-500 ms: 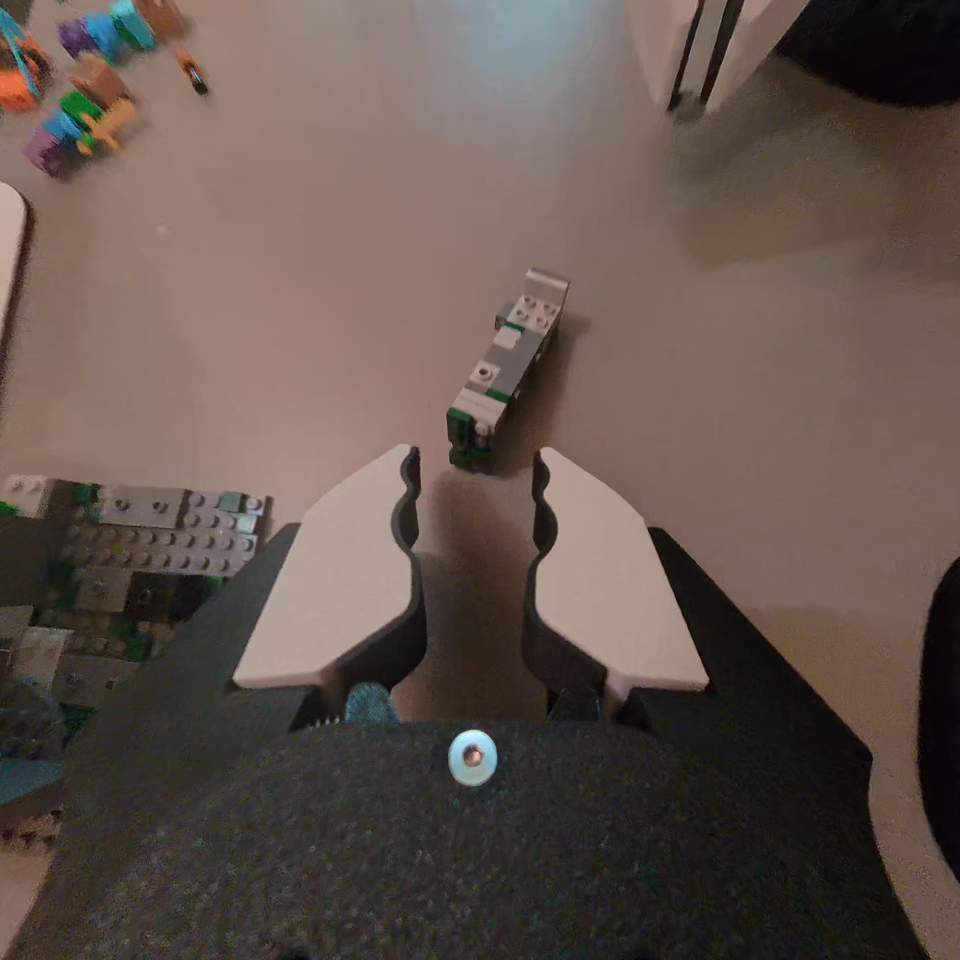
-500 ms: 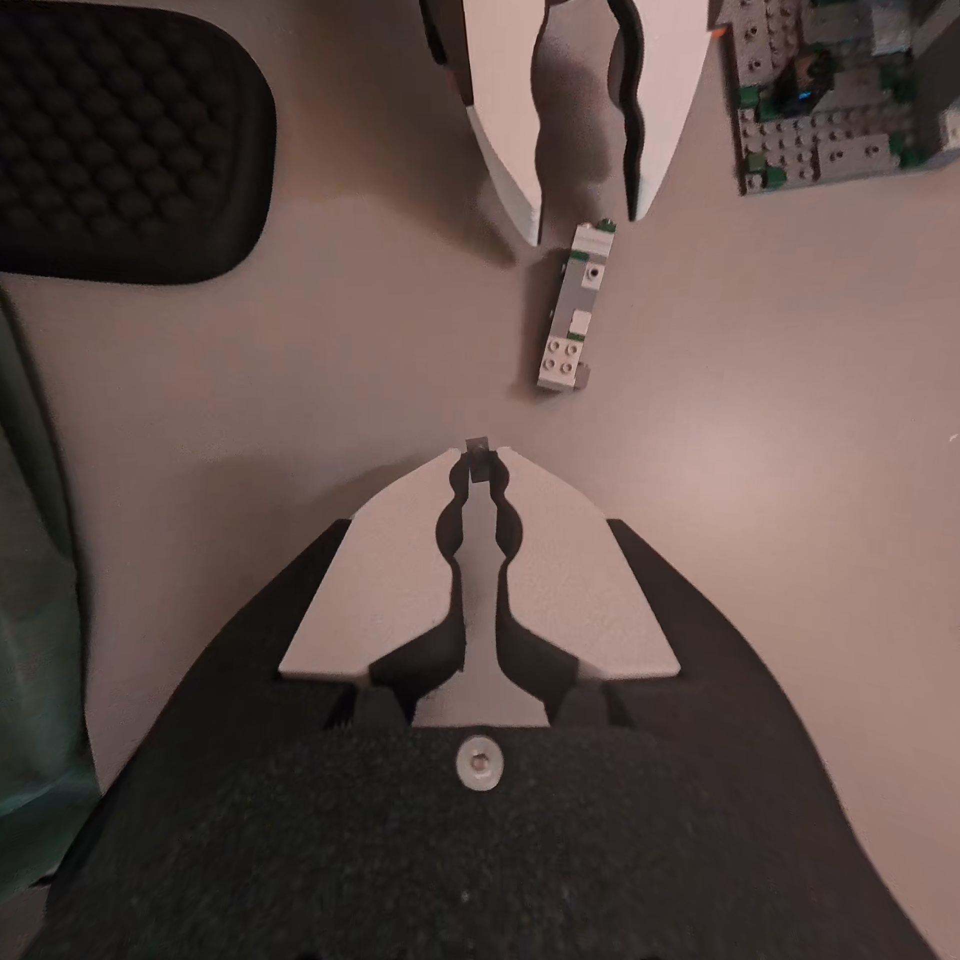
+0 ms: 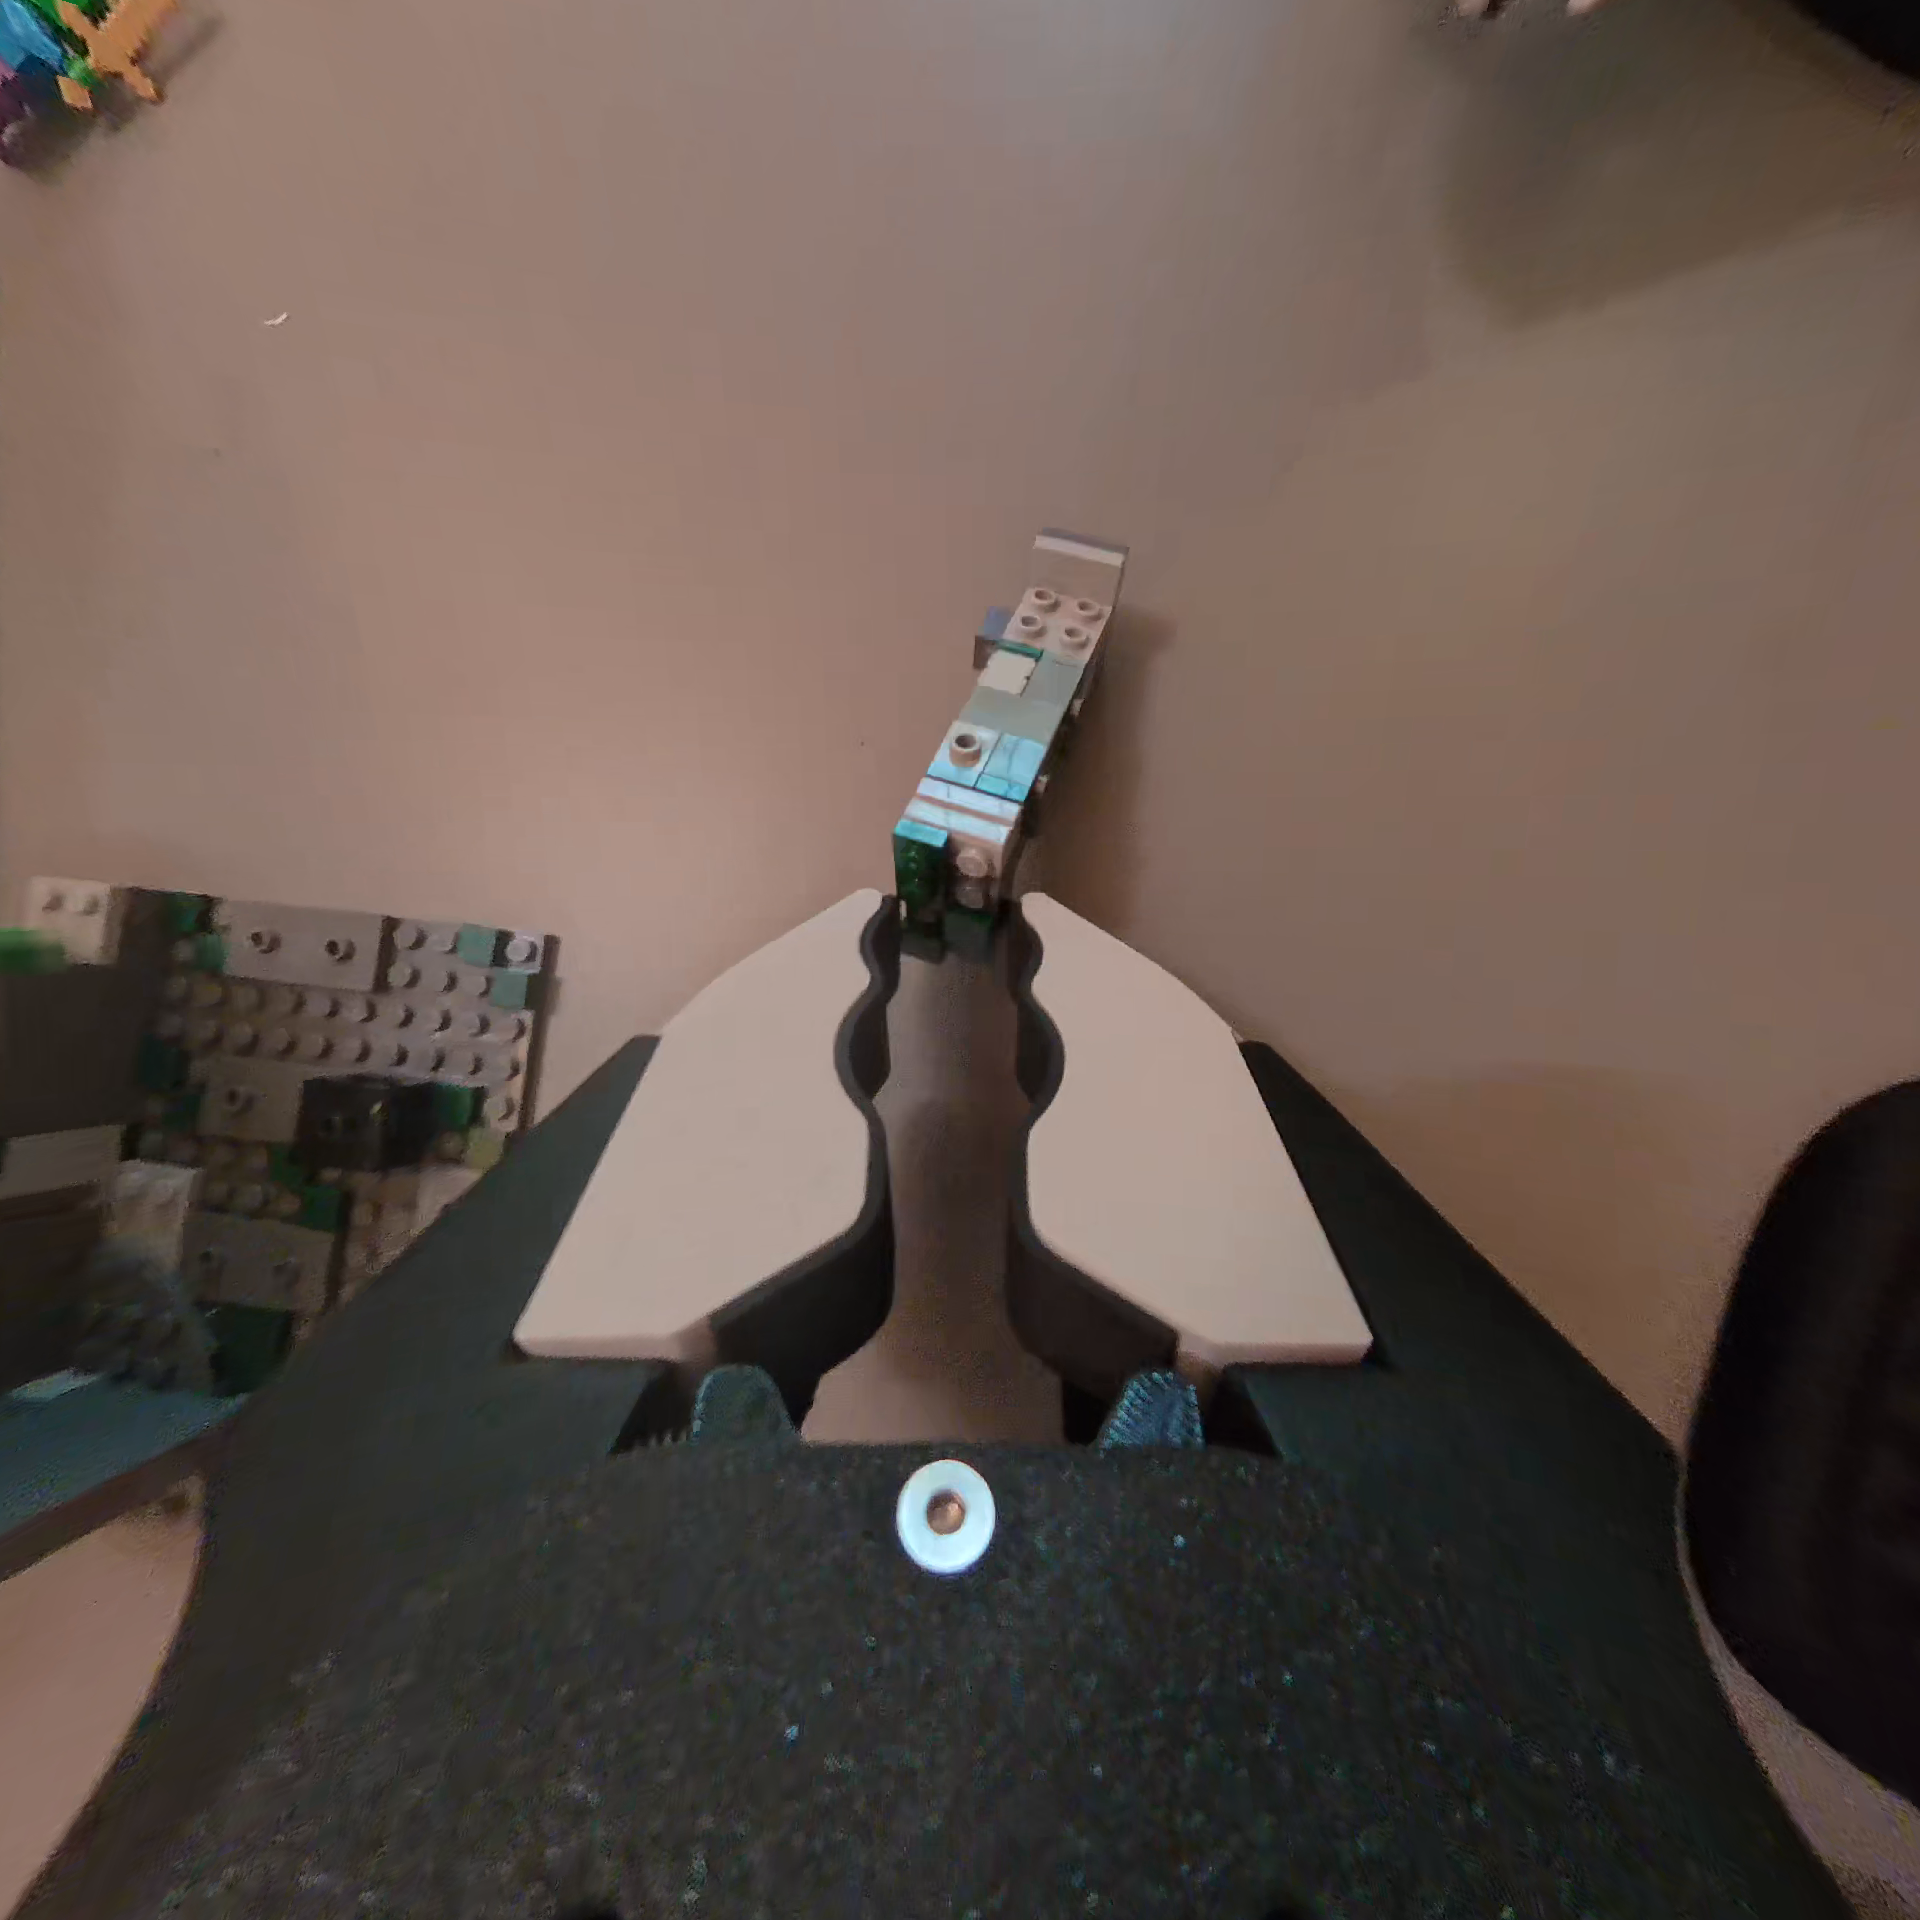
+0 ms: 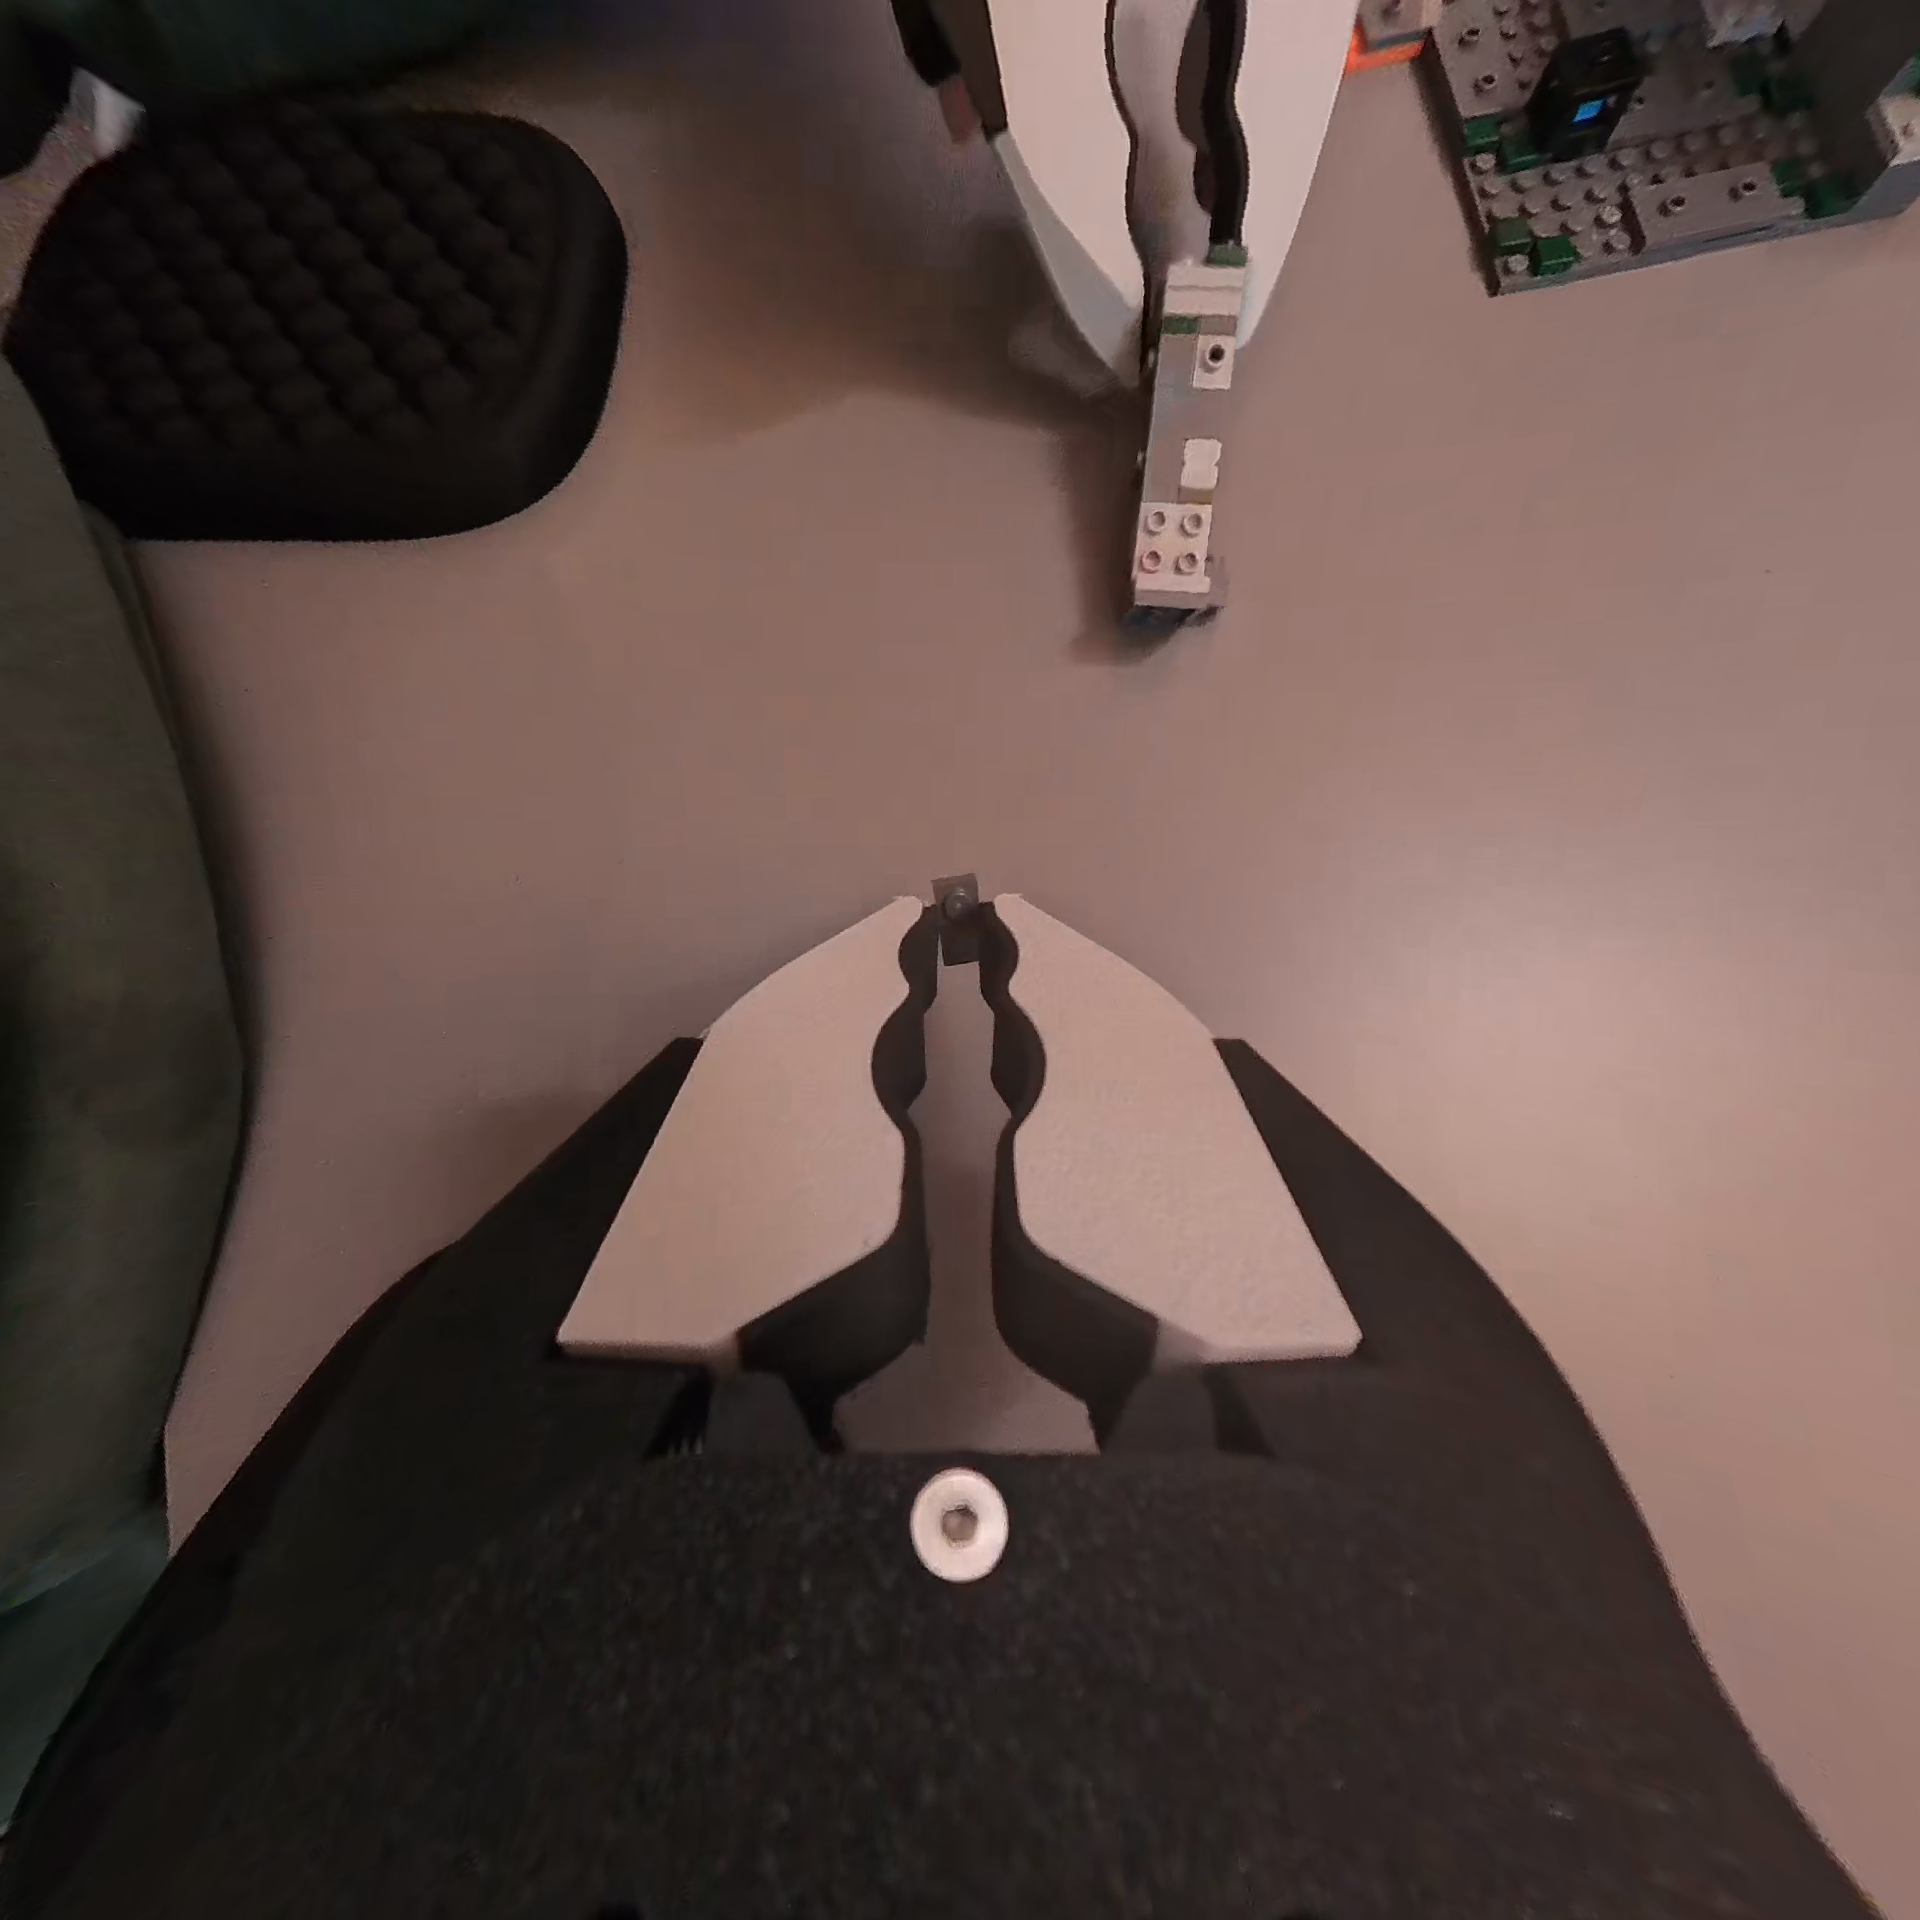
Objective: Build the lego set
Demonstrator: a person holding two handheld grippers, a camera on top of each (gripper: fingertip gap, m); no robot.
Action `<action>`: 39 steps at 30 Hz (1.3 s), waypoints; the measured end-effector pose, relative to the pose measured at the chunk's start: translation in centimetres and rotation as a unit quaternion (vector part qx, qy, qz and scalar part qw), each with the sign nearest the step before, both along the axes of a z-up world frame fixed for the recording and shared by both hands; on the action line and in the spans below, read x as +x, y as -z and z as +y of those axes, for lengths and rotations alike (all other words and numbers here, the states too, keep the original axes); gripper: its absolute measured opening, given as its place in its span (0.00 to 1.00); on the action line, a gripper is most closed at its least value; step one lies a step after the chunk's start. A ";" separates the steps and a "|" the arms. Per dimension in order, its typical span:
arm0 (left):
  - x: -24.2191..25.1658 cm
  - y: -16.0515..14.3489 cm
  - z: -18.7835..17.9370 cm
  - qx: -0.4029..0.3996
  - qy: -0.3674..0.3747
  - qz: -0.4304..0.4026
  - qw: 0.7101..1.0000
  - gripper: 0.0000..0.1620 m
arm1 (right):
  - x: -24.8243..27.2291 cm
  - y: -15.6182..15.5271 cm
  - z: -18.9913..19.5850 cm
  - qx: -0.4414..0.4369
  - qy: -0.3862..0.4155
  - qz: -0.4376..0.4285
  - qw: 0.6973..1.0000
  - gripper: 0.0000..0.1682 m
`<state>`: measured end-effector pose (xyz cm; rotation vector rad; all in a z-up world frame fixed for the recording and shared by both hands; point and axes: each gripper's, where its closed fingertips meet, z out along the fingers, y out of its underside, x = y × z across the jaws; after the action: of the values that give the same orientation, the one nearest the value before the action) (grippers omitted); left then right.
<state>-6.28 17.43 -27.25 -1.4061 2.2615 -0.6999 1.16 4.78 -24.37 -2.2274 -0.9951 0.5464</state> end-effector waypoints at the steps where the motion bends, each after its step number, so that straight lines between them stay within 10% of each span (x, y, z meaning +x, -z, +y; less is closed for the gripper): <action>1: -0.2 -0.5 0.0 0.017 0.003 0.019 1.000 0.12 | 0.0 0.0 0.0 0.004 -0.001 0.006 1.000 0.04; 17: 2.4 -4.3 -2.4 0.097 0.032 0.109 0.989 0.14 | 0.0 -1.0 -0.5 0.061 -0.006 0.078 0.995 0.04; 39: 4.3 -0.9 -2.9 -0.120 -0.065 -0.139 0.981 0.16 | -1.6 -1.9 1.4 0.053 -0.017 0.041 0.998 0.04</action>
<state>-1.96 14.57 -26.34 -1.4424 1.9019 -1.0807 -0.43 6.14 -22.51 -2.0817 -0.9992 0.5826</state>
